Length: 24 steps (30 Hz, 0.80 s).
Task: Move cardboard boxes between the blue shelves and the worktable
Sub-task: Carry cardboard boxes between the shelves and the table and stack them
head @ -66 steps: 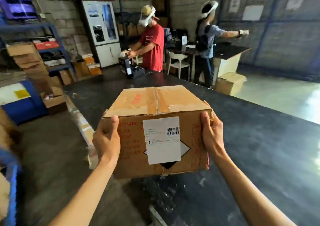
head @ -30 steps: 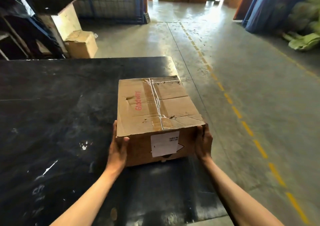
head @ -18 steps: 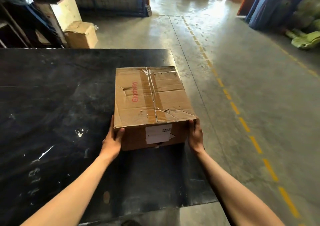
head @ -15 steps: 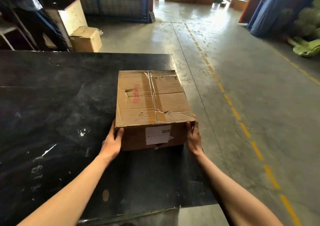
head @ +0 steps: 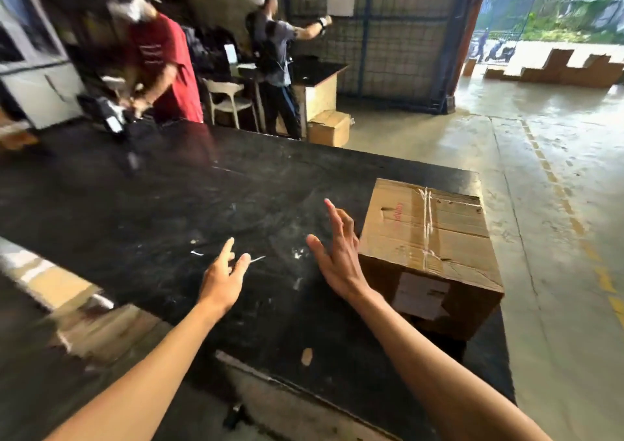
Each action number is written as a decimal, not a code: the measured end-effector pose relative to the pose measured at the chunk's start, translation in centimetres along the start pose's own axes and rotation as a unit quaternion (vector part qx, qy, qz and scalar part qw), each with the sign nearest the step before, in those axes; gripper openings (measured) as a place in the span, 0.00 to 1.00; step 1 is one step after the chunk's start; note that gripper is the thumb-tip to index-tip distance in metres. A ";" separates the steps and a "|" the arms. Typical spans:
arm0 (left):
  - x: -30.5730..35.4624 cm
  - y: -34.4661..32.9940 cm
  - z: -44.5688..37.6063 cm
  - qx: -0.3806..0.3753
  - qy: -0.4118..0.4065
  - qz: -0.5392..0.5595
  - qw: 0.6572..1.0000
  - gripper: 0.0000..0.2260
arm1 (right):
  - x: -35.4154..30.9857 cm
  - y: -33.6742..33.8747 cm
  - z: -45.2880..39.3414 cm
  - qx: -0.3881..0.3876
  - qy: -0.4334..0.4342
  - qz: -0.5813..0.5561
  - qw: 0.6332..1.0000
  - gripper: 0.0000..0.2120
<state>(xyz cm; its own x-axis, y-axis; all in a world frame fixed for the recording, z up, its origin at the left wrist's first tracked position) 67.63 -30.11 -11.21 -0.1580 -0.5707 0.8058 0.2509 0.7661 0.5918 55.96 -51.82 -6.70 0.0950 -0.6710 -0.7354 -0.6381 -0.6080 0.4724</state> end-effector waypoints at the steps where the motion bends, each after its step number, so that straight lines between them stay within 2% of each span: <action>1: -1.5 3.0 0.5 0.031 0.017 -0.002 0.999 0.27 | -2.1 -2.6 -0.8 -0.035 0.017 -0.015 0.999 0.32; 5: -6.1 15.1 4.1 0.165 0.059 -0.043 0.983 0.25 | -11.6 -12.1 -2.6 -0.143 0.102 -0.077 0.982 0.33; 9: -9.2 26.6 9.3 0.288 0.111 -0.105 0.945 0.20 | -22.4 -20.0 -2.8 -0.217 0.186 -0.142 0.948 0.32; 12: -11.2 34.0 14.3 0.386 0.125 -0.104 0.908 0.19 | -30.4 -25.1 -1.5 -0.284 0.230 -0.207 0.908 0.33; 17: -10.3 41.5 22.7 0.533 0.135 -0.124 0.826 0.16 | -41.7 -30.3 2.5 -0.391 0.282 -0.322 0.815 0.32; 19: -9.4 43.3 25.2 0.566 0.132 -0.162 0.797 0.15 | -44.9 -31.4 4.1 -0.411 0.298 -0.343 0.790 0.32; 24: -7.9 45.6 32.2 0.664 0.150 -0.163 0.714 0.16 | -51.8 -32.7 9.2 -0.476 0.348 -0.379 0.713 0.37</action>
<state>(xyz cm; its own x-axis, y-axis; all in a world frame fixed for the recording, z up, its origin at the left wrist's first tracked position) 49.62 18.88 10.14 0.2609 -0.6680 0.6970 -0.9105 0.0697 0.4076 64.85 6.78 11.47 0.7040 0.1575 -0.6925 0.5753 -0.6983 0.4259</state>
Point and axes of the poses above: each hand's wrist, its own z-axis away from the middle knuckle, its own y-axis out of the back of the hand, x = y × z, the point moved 8 cm from there along -z, towards the middle knuckle, and after that the axes turned 3 degrees about -z, right-handed, at the moved point
